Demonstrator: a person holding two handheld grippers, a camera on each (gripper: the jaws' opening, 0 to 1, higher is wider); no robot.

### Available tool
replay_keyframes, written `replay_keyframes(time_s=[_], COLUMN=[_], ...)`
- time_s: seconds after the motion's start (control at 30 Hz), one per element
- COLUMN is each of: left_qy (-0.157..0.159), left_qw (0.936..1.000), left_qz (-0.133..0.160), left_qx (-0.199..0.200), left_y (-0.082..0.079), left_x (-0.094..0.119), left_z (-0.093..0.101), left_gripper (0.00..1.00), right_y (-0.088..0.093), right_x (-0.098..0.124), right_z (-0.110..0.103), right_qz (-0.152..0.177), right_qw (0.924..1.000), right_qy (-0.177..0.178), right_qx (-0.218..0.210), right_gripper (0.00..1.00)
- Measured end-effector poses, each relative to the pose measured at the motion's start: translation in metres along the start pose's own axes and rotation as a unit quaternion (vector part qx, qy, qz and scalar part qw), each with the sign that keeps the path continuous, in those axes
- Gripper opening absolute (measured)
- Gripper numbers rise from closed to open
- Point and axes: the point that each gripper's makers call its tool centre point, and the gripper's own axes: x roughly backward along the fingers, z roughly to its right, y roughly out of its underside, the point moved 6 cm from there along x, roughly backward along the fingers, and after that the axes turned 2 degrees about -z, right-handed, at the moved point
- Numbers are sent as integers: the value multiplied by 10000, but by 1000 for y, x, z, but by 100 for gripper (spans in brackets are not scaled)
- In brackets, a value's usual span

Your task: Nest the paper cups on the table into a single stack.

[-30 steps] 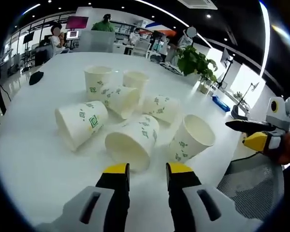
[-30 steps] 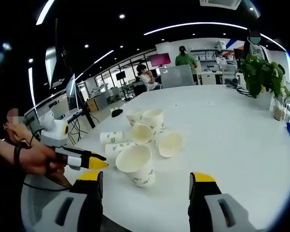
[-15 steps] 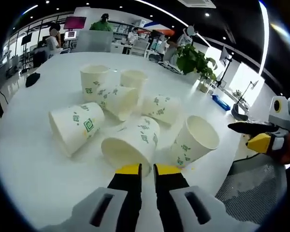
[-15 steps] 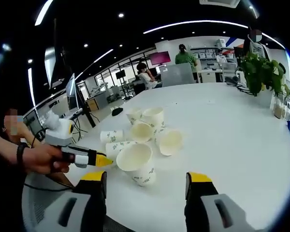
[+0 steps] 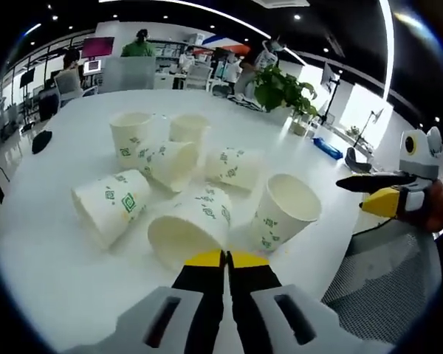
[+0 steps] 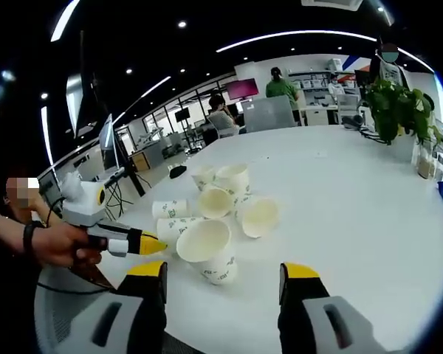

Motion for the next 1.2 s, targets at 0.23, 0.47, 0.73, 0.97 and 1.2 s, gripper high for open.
replay_keyframes(time_s=[0.23, 0.47, 0.73, 0.97, 1.2], left_qy=[-69, -128, -168, -110, -30], left_qw=[9997, 9993, 9985, 9973, 9956], left_qz=[157, 293, 438, 621, 813], left_qx=[-144, -203, -287, -386, -460], left_y=[-3, -12, -21, -37, -54], left_x=[14, 27, 35, 41, 47], left_z=[-2, -1, 0, 6, 12], left_gripper=[0, 0, 0, 0, 0], right_y=[0, 1, -1, -2, -3], right_x=[0, 0, 1, 3, 4], right_z=[-1, -2, -3, -4, -4], right_qz=[-5, -35, 0, -5, 19], right_qw=[10000, 10000, 10000, 10000, 10000], right_qy=[-15, -24, -14, -15, -9], right_qx=[-23, -2, -18, 12, 12], right_gripper=[60, 59, 59, 60, 60])
